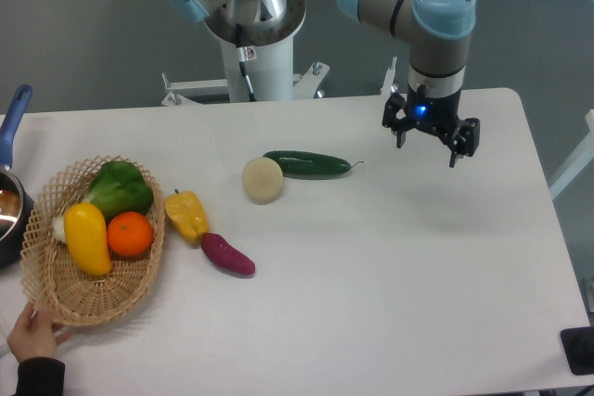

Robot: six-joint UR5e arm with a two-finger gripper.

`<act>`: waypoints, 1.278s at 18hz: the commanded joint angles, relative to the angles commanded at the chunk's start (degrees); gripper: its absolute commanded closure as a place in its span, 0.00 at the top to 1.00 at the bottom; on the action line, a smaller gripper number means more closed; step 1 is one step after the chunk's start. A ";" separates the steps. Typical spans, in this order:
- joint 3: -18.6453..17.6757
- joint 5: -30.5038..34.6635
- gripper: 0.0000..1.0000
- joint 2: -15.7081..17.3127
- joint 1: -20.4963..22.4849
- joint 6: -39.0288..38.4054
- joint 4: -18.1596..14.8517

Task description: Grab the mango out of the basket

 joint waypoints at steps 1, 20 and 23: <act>0.00 0.09 1.00 0.00 0.00 0.00 0.00; -0.61 -7.56 1.00 -0.09 -2.45 -13.69 -0.08; -1.32 -7.47 1.00 0.35 -5.44 -23.87 -0.09</act>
